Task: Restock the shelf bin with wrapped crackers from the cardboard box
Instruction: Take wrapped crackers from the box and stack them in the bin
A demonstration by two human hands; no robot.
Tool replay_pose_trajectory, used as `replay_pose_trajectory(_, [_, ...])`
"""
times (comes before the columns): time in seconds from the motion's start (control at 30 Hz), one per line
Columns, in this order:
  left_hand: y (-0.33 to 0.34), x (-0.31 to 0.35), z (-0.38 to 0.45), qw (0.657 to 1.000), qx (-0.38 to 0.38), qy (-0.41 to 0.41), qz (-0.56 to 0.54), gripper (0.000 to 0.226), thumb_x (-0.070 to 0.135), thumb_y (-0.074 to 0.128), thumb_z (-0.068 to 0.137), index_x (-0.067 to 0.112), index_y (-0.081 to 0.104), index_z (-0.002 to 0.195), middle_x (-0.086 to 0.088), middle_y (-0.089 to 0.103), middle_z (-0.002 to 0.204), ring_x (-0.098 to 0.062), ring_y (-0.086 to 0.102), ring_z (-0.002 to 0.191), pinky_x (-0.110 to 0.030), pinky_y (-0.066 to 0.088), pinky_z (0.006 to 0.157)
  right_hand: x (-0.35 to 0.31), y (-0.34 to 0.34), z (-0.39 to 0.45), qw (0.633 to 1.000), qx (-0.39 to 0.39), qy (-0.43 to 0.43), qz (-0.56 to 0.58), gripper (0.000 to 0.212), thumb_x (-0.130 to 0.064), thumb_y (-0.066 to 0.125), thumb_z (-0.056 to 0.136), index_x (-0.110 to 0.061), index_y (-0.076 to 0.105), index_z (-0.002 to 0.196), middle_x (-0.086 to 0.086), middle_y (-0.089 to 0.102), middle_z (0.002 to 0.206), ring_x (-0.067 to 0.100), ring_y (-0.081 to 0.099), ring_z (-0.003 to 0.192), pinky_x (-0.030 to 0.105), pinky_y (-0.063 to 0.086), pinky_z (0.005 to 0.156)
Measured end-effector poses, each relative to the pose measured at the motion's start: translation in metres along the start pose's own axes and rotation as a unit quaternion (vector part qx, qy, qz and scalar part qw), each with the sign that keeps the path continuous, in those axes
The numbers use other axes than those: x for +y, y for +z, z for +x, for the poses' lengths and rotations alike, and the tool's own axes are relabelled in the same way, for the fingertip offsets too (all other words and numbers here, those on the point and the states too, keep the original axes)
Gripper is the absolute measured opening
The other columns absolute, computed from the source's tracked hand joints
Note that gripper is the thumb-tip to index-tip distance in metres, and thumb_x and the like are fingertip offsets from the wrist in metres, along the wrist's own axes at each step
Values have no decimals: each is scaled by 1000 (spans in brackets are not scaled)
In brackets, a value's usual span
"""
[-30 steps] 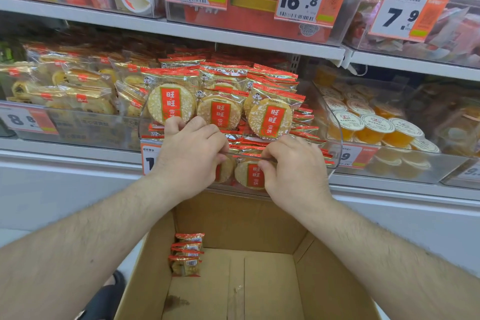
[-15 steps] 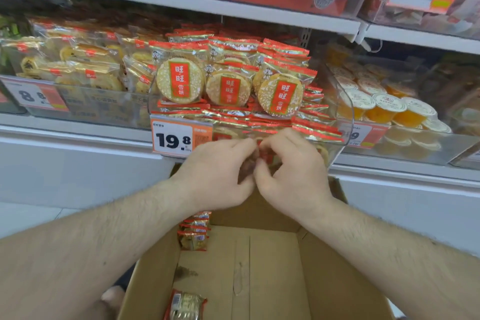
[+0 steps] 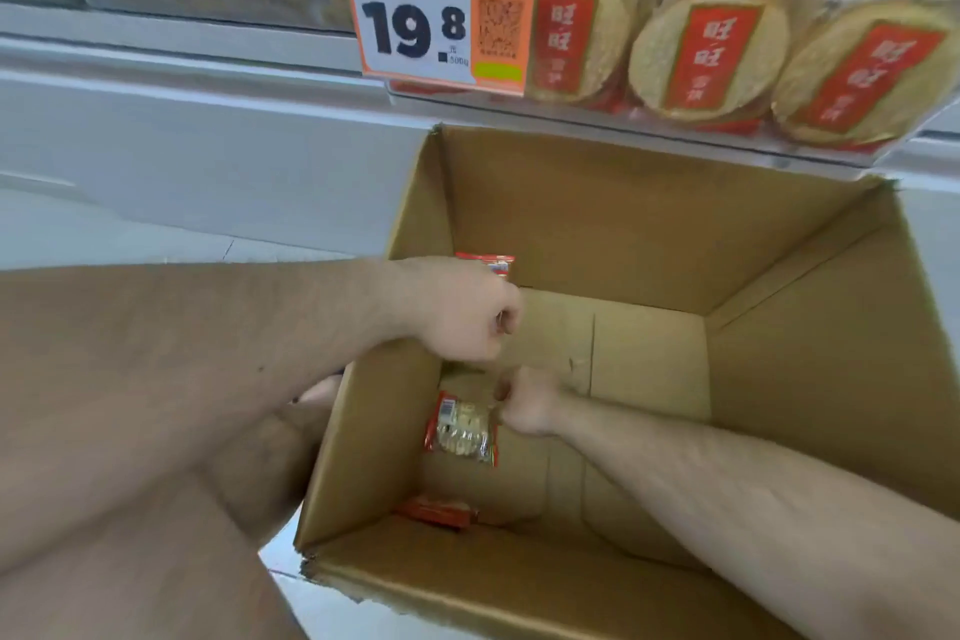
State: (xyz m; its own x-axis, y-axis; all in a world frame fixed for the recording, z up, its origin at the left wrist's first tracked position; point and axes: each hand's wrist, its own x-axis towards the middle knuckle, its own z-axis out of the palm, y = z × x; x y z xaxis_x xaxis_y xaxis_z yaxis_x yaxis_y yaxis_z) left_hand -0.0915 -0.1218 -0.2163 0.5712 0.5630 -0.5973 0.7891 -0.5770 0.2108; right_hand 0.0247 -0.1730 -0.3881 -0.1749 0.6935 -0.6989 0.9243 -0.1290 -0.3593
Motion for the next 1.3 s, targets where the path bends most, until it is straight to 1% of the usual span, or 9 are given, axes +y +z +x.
replay_pose_trajectory(0.3, [11, -18, 11, 995, -28, -51, -78, 30, 24, 53, 94, 23, 56, 124, 8, 61, 119, -11, 54, 105, -19, 41, 86, 8, 74, 45, 996, 18, 52, -64, 56, -31, 68, 85, -14, 46, 135, 10, 41, 136, 28, 50, 123, 32, 46, 95])
replay_pose_trajectory(0.43, [11, -16, 9, 995, -28, -54, -84, 32, 23, 55, 93, 23, 55, 125, 7, 61, 119, -10, 53, 100, -23, 43, 90, 18, 57, 44, 980, -44, 109, 159, 30, -24, 72, 78, -10, 65, 103, 9, 69, 95, 24, 66, 84, 22, 43, 53])
replay_pose_trajectory(0.53, [10, -16, 7, 995, -21, -48, -87, 37, 26, 59, 91, 22, 53, 127, 5, 61, 118, -13, 56, 105, -26, 45, 90, 28, 20, 26, 916, -70, 153, 364, 13, -17, 65, 80, -6, 62, 74, 5, 57, 50, 16, 47, 38, 19, 30, 37])
replay_pose_trajectory(0.73, [8, -12, 0, 998, -56, -8, -14, 87, 49, 76, 73, 21, 33, 143, 5, 45, 133, -17, 47, 121, -36, 43, 101, 10, -61, -31, 751, -174, 93, 630, 22, -17, 49, 85, -12, 54, 65, 1, 52, 54, 10, 37, 39, 22, 28, 47])
replay_pose_trajectory(0.87, [3, -12, 2, 997, 42, -55, 26, 44, 22, 63, 86, 22, 46, 126, -4, 61, 109, -25, 61, 97, -37, 51, 79, -3, -70, -39, 681, -178, 21, 710, 42, -36, 41, 98, -11, 64, 72, 7, 58, 57, 14, 46, 41, 22, 35, 47])
replay_pose_trajectory(0.93, [-4, -14, -2, 994, 55, -90, -7, 41, 21, 62, 87, 22, 48, 125, 0, 60, 102, -23, 61, 89, -36, 53, 75, 0, -52, -29, 736, -126, 54, 663, 39, -38, 35, 101, -9, 62, 97, 9, 61, 62, 17, 50, 46, 25, 36, 49])
replay_pose_trajectory(1.07, [-11, -22, -3, 980, 54, -121, -148, 38, 23, 71, 85, 23, 51, 116, 8, 59, 102, -15, 60, 90, -31, 53, 77, -1, 20, -9, 958, -131, 42, 252, 52, -45, 51, 96, -12, 47, 135, 9, 67, 92, 17, 60, 65, 26, 44, 53])
replay_pose_trajectory(1.2, [-11, -29, -3, 940, 29, -116, -321, 34, 13, 73, 85, 22, 56, 114, 2, 69, 104, -15, 69, 92, -39, 58, 86, -21, 57, -6, 973, -221, -68, 26, 80, -63, 62, 84, -10, 46, 141, 10, 56, 136, 29, 57, 119, 35, 47, 102])
replay_pose_trajectory(1.3, [-11, -33, -1, 919, 30, -110, -378, 31, 7, 70, 86, 19, 58, 112, -3, 72, 103, -19, 72, 91, -45, 57, 87, -33, 68, -9, 972, -205, -110, -40, 71, -60, 62, 86, -10, 52, 136, 11, 56, 135, 31, 54, 121, 32, 45, 99])
